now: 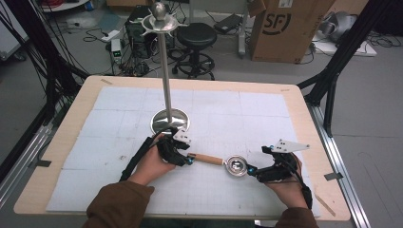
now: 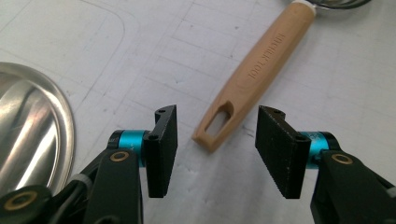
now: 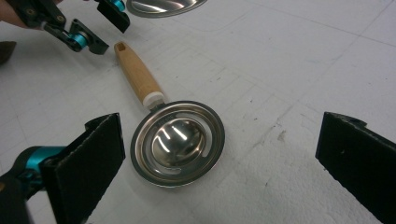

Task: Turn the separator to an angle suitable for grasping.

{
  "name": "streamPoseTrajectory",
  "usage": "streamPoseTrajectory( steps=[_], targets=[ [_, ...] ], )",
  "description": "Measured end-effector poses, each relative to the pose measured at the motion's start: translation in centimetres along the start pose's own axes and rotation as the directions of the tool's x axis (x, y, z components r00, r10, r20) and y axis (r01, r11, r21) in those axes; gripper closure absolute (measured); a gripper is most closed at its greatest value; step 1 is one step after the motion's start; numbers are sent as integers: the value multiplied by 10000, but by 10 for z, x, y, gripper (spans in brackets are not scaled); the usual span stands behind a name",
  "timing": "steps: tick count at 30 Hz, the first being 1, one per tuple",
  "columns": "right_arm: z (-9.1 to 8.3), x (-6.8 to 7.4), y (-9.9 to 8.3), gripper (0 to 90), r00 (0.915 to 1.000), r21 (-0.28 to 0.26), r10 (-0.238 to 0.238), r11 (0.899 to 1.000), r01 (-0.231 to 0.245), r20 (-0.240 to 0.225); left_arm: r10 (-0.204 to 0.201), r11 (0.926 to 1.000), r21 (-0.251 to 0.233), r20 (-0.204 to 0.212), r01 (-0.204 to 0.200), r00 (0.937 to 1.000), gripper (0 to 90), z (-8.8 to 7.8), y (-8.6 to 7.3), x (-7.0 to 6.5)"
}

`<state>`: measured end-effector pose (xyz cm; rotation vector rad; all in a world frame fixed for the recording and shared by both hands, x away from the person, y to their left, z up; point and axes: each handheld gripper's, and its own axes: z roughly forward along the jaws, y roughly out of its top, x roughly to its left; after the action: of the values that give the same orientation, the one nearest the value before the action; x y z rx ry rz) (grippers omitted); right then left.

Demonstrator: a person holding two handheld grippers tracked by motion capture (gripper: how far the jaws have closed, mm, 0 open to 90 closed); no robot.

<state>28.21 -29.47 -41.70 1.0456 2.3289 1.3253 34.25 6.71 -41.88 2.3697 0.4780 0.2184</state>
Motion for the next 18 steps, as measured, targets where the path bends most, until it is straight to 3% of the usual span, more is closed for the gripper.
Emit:
streamPoseTrajectory(
  steps=[3,10,18],
  targets=[
    [0,0,0,3,10000,-12,-34,10000,34,-10,-174,9998,-124,74,175,9998,451,-13,-7,3],
    [1,2,1,3,9999,58,-104,9999,104,-16,-664,9937,-899,80,669,9978,385,-53,-34,9],
    [4,5,3,2,9998,174,-197,9997,198,-72,-1101,9845,-1389,-114,1075,9939,301,-76,-55,17]
  ],
)
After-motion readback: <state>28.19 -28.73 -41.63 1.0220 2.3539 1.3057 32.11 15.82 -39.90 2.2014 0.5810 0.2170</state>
